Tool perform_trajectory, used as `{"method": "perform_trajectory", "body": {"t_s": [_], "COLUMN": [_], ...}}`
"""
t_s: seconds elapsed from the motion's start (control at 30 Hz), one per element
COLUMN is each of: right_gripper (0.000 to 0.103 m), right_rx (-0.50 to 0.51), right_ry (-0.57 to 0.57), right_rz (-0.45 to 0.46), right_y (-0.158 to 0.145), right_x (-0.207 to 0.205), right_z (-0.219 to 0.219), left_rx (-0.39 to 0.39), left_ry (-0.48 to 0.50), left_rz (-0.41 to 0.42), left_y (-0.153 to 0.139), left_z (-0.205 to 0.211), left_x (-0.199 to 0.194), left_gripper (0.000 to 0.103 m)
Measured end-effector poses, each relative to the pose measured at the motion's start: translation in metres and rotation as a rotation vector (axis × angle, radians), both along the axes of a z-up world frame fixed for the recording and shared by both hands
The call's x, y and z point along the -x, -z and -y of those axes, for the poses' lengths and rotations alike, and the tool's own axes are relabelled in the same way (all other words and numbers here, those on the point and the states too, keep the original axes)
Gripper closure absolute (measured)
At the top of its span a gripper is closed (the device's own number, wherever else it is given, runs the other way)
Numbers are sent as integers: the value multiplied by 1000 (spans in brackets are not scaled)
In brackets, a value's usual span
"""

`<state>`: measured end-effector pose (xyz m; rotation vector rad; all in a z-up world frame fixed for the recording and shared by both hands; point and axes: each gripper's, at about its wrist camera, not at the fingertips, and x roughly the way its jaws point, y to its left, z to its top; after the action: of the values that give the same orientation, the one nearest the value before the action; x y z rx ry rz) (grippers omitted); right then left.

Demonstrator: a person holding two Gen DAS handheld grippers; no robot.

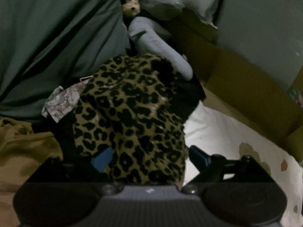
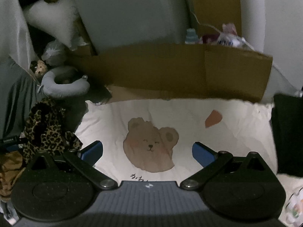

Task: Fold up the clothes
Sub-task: 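Move the left tool to the leopard-print garment in the clothes pile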

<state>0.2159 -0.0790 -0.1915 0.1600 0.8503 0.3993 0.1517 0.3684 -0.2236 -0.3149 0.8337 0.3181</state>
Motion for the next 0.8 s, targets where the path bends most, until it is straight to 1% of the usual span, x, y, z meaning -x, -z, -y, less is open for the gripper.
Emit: {"method": "perform_trajectory", "body": {"t_s": [0.03,0.13,0.2,0.27,0.37,0.4,0.5,0.57,0.6,0.67,0.7,0.73,0.77,0.8], "right_gripper": [0,0,0,0,0,0,0,0,0,0,0,0,0,0], "right_rx": [-10,-28,-12,-4,9,11,11,-3,-24,-23,-18,-12,-7,6], "right_ry": [2,2,-15,-20,-18,-16,-12,-16,-19,-24,-26,-28,-30,-33], "right_rz": [-13,-47,-63,-88,-110,-114,-125,-137,-145,-143,-141,-139,-136,-130], "right_y": [6,22,32,42,50,52,54,55,55,55,55,54,54,54], "right_x": [0,-1,-1,0,0,0,1,1,2,3,3,4,5,6], "right_z": [-1,-5,-9,-11,-11,-11,-8,-5,-4,-4,-5,-6,-7,-8], "left_rx": [3,64,82,103,167,168,131,101,99,96,95,94,92,92], "left_ry": [-26,-103,-110,-115,-102,-95,-72,-59,-57,-55,-52,-46,-39,-32], "left_rz": [8,44,59,75,103,104,74,42,32,10,1,-3,-6,-11], "left_y": [2,9,14,19,26,27,31,36,38,43,45,46,47,48], "left_z": [-6,-26,-31,-35,-37,-35,-30,-28,-29,-33,-34,-36,-37,-37], "left_x": [1,5,6,6,5,3,-8,-15,-17,-20,-21,-21,-20,-19], "left_gripper": [13,14,14,17,19,19,21,31,35,54,58,65,75,83]}}
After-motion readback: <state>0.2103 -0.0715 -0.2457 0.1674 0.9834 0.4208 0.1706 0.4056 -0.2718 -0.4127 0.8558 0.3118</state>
